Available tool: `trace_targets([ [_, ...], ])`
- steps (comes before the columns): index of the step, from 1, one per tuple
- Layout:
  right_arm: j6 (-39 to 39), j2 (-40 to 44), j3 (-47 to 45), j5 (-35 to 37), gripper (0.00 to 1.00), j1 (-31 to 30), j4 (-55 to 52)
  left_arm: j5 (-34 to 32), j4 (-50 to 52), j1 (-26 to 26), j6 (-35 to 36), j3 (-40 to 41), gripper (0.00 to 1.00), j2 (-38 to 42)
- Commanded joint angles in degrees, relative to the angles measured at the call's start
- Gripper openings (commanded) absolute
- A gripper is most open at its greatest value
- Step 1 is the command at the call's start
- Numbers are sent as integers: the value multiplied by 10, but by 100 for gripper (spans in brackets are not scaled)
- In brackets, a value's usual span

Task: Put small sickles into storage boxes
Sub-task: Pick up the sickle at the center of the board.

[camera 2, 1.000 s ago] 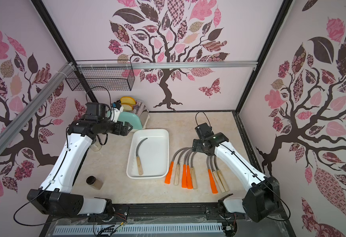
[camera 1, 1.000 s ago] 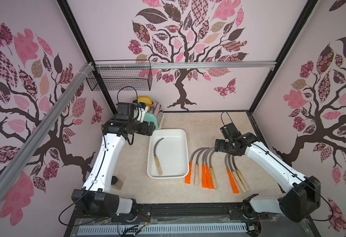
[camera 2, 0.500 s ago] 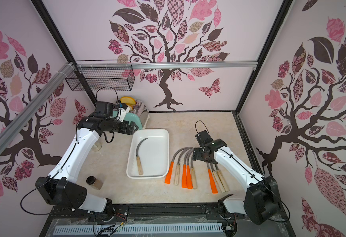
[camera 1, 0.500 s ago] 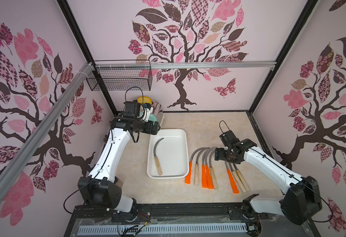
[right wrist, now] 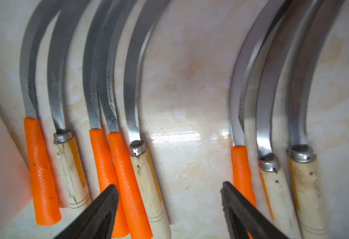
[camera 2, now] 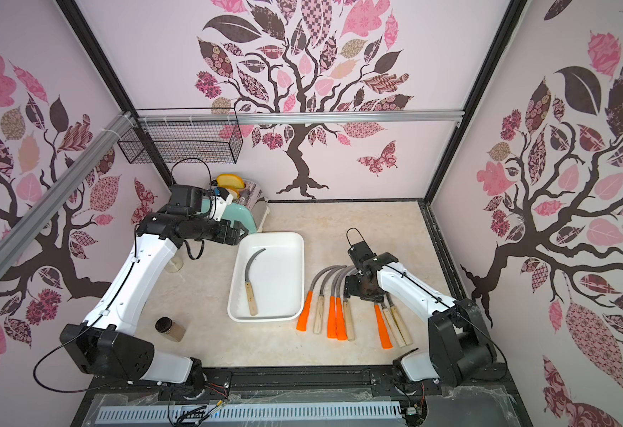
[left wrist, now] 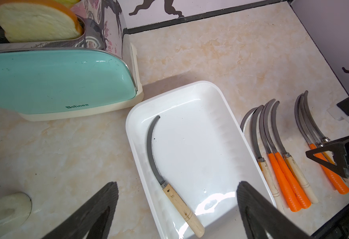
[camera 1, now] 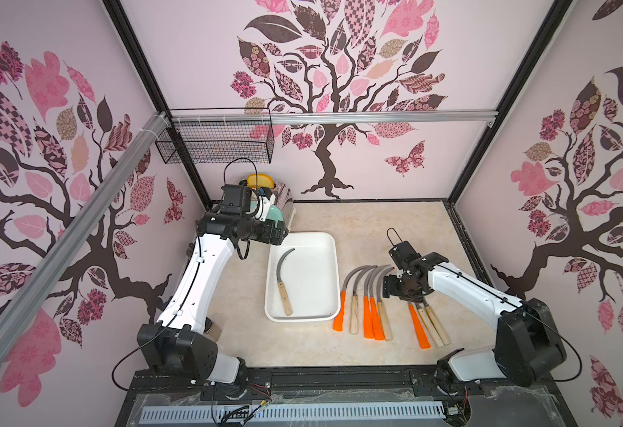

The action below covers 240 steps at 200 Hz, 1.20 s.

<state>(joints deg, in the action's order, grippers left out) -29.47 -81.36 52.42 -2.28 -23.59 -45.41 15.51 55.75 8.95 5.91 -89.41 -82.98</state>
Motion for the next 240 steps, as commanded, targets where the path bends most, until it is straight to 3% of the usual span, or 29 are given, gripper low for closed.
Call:
trace_targets([
  [1, 0, -7, -6, -34, 76, -2, 14, -1, -6, 0, 10, 12, 94, 14],
  [50, 1, -29, -4, -42, 67, -9, 18, -2, -3, 0, 14, 16, 94, 19],
  [124, 0, -76, 6, -28, 64, -51, 17, 2, 1, 0, 16, 27, 94, 29],
  [240, -4, -107, 12, -15, 59, -52, 35, -1, 11, 0, 25, 26, 94, 35],
])
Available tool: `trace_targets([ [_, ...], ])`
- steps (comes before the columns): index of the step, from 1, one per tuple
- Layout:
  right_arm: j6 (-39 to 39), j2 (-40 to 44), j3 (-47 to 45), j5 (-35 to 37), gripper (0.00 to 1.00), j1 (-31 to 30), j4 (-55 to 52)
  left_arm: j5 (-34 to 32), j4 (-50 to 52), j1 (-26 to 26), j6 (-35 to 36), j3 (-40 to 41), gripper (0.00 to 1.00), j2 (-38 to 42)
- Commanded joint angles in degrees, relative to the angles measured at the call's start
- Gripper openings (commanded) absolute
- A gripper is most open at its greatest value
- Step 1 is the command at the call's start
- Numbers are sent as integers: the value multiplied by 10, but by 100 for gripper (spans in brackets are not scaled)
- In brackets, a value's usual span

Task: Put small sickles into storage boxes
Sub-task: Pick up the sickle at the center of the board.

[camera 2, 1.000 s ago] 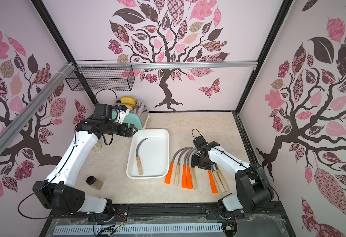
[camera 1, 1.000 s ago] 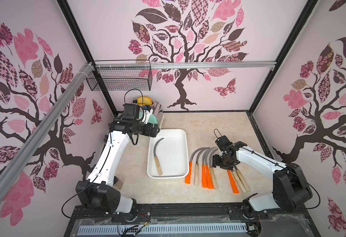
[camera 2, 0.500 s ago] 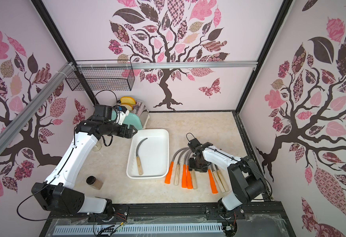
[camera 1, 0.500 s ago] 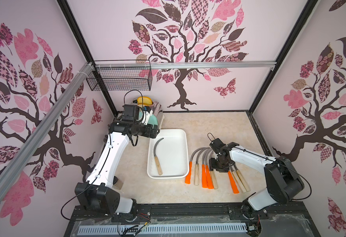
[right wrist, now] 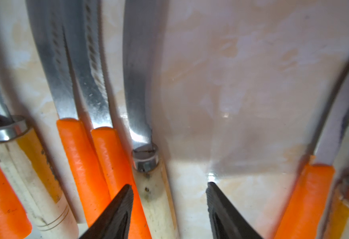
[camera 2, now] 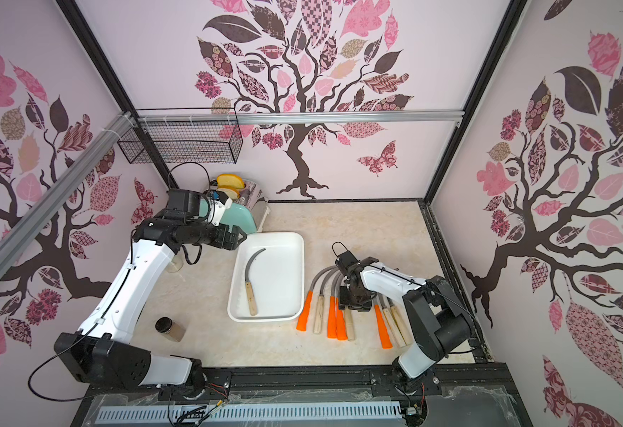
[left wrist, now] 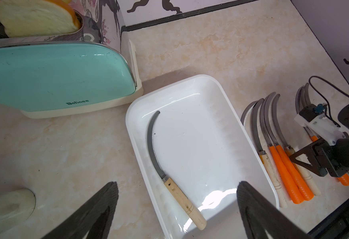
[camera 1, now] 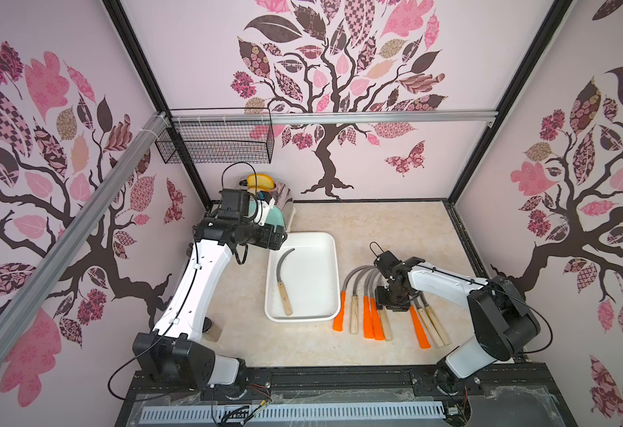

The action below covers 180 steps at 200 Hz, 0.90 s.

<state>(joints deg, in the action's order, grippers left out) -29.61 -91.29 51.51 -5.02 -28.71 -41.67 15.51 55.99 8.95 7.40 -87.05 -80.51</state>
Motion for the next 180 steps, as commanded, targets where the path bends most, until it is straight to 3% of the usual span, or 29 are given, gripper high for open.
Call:
trace_targets([
  [1, -3, -7, 21, 12, 59, -1, -2, -1, 8, 1, 10, 2, 94, 10],
  [180, 0, -31, 15, 51, 47, -1, -10, 5, 16, 0, 10, -18, 94, -5],
])
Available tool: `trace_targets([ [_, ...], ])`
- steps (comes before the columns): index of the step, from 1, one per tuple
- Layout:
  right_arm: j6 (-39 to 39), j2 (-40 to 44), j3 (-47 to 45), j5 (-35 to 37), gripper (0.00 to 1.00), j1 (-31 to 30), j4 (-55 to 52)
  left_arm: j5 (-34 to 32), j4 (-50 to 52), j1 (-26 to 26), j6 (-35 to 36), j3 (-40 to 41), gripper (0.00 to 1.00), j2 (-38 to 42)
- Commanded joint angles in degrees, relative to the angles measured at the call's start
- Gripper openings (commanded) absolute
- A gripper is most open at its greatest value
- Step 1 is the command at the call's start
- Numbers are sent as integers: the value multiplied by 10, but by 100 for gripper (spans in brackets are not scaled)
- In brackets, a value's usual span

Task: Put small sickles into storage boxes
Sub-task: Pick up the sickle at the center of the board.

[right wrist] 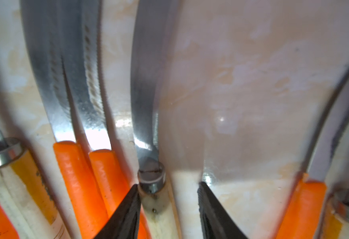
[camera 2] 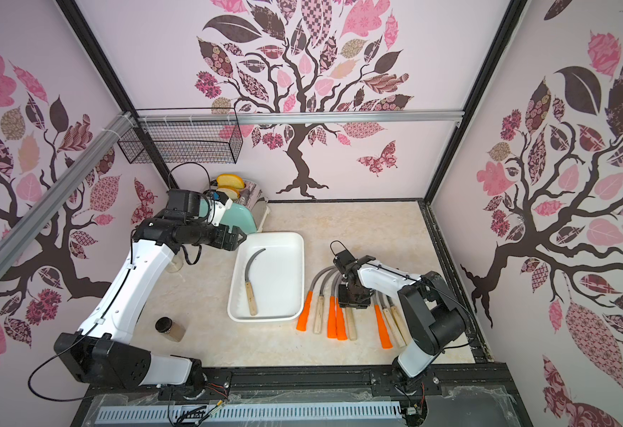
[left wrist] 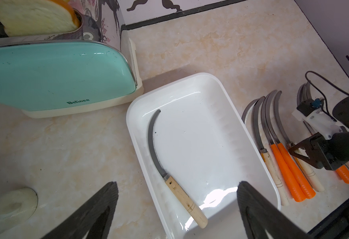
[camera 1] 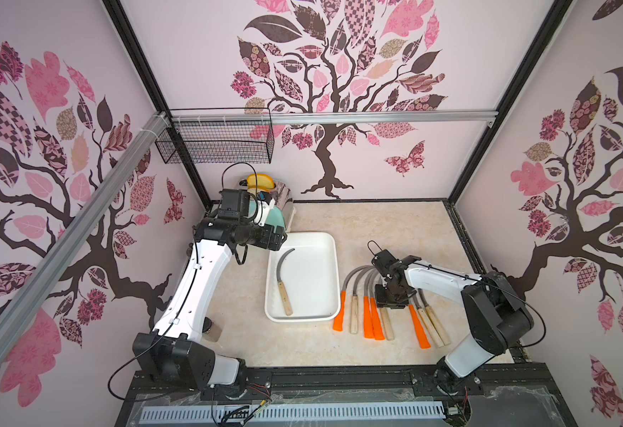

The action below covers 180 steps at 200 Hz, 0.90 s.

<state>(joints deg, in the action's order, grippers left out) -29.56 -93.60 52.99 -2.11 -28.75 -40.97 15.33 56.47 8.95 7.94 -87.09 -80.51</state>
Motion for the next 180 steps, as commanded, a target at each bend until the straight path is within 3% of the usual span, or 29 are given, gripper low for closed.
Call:
trace_targets([
  [1, 0, -8, 0, 22, 47, -1, -17, 7, 11, 0, 5, -18, 94, -6],
  [101, 1, -24, -2, 13, 41, -2, -10, 14, 13, 0, 1, -11, 94, -3],
  [180, 5, -25, -5, 11, 29, -3, -11, 28, 13, 0, -12, -20, 94, -8],
])
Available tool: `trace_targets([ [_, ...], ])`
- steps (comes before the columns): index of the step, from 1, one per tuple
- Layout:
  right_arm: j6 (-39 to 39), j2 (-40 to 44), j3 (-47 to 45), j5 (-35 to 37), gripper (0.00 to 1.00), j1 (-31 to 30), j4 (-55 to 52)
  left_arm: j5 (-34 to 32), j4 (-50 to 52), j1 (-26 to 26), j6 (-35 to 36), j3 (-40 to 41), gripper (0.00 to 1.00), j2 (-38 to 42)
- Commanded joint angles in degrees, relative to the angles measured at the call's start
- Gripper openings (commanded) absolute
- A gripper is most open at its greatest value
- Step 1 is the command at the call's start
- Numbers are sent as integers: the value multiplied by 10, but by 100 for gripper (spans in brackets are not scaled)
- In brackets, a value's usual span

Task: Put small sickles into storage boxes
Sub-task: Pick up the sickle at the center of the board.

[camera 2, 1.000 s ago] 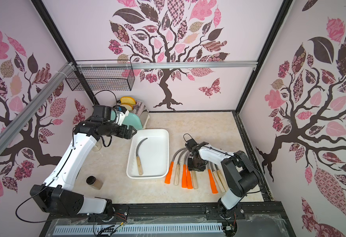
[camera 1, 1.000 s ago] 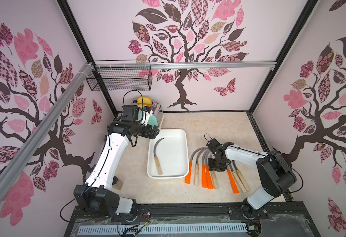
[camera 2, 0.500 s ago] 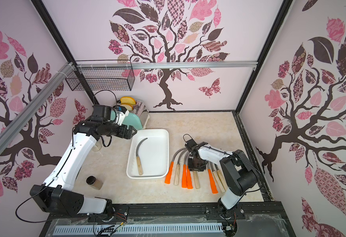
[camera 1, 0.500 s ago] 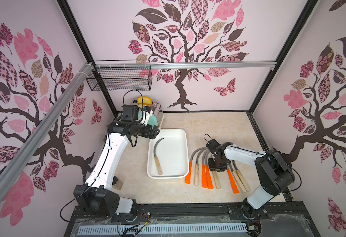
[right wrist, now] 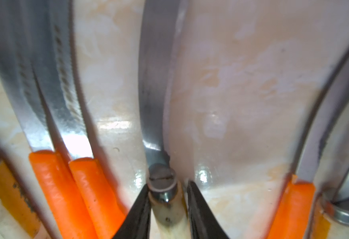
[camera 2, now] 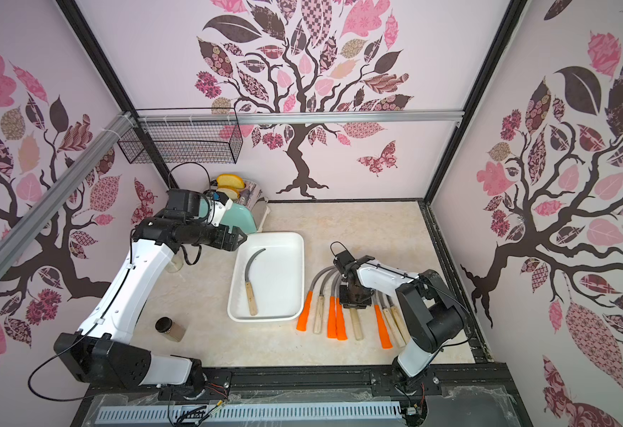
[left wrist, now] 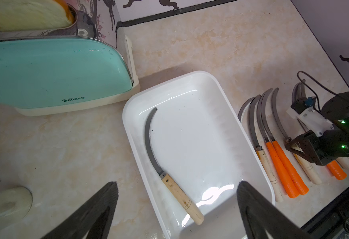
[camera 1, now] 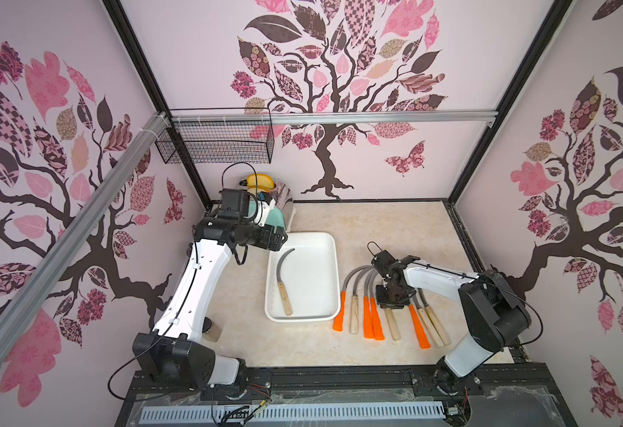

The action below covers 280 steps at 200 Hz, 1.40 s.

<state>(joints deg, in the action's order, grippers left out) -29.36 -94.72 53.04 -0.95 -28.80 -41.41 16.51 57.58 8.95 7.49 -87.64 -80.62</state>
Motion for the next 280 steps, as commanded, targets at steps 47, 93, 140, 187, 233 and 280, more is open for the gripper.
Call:
trace_targets([
  [47, 7, -15, -5, -5, 23, -2, -5, 13, 3, 0, -9, -19, 95, -8],
  [93, 10, -16, -1, -9, 11, -2, -3, 13, 3, 0, -9, -16, 95, -6],
  [140, 11, -4, 12, -13, 5, -2, -6, 15, 5, 0, -13, -5, 95, -3],
  [187, 9, 12, 52, -13, 6, -2, -19, 42, -3, 1, -40, 24, 95, 0],
  [233, 14, 16, 76, -2, 3, -3, -28, 43, 1, 1, -38, 18, 95, -4],
  [280, 18, 30, 99, 5, 3, -2, -41, 70, 2, 2, -39, 27, 95, -2],
])
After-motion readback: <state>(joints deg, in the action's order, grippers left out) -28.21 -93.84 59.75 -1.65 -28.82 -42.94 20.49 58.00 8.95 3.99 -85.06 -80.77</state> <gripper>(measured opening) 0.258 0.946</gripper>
